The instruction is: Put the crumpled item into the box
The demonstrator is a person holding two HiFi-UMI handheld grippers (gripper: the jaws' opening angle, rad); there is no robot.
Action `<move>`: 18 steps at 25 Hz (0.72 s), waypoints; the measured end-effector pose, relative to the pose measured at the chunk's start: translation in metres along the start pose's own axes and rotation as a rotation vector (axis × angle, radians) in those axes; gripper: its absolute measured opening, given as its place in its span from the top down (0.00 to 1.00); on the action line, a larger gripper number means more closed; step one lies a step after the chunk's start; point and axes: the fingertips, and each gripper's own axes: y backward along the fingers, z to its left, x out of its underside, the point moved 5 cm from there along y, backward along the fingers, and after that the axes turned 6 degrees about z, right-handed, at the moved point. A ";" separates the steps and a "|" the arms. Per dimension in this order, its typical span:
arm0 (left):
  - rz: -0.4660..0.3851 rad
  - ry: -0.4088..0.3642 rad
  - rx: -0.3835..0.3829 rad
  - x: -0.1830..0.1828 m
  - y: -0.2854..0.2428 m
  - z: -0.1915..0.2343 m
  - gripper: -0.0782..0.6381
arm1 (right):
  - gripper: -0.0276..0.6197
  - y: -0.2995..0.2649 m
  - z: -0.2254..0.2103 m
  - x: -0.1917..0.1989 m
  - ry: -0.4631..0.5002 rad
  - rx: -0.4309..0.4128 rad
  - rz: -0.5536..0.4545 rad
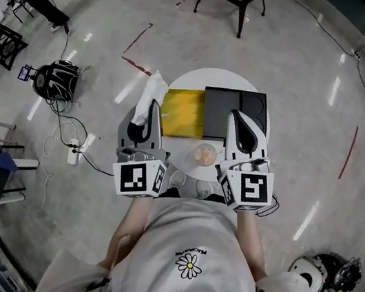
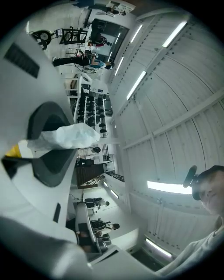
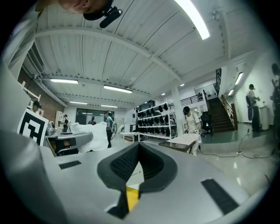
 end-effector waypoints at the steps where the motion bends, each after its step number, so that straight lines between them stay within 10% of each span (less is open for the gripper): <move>1: 0.003 -0.001 0.008 0.000 -0.001 0.000 0.83 | 0.95 0.001 0.000 0.000 -0.003 0.008 0.001; 8: 0.056 -0.072 0.041 0.010 -0.015 -0.003 0.83 | 0.95 0.007 -0.004 0.005 -0.017 0.055 0.025; 18: 0.341 -0.532 0.252 0.078 -0.081 -0.015 0.83 | 0.95 0.017 -0.002 0.014 -0.015 0.115 0.063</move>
